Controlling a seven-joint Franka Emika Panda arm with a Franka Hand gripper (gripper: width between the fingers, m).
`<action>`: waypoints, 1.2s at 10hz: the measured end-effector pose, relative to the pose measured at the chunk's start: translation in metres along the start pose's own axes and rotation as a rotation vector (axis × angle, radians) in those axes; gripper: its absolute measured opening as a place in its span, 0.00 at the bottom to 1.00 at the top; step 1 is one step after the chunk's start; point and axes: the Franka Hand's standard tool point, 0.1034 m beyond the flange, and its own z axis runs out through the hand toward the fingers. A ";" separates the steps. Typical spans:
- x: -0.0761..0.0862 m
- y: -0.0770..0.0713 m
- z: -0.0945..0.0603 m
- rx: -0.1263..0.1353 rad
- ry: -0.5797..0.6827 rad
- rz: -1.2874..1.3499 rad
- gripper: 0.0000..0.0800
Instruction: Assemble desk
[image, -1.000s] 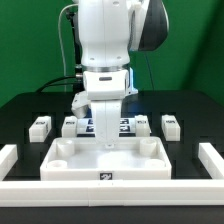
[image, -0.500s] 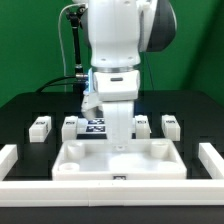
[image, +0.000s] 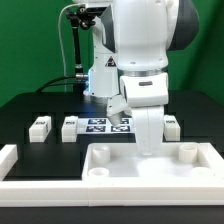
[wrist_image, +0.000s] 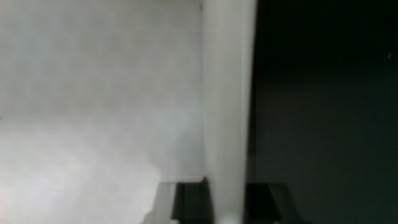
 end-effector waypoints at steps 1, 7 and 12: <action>-0.001 0.000 0.000 0.000 -0.006 -0.005 0.07; -0.001 0.000 0.000 0.001 -0.006 -0.004 0.73; -0.001 0.000 0.000 0.001 -0.006 -0.004 0.81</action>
Offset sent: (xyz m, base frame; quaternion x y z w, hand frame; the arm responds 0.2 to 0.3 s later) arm 0.0000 0.0000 0.0000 0.0000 0.0000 0.0000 1.0000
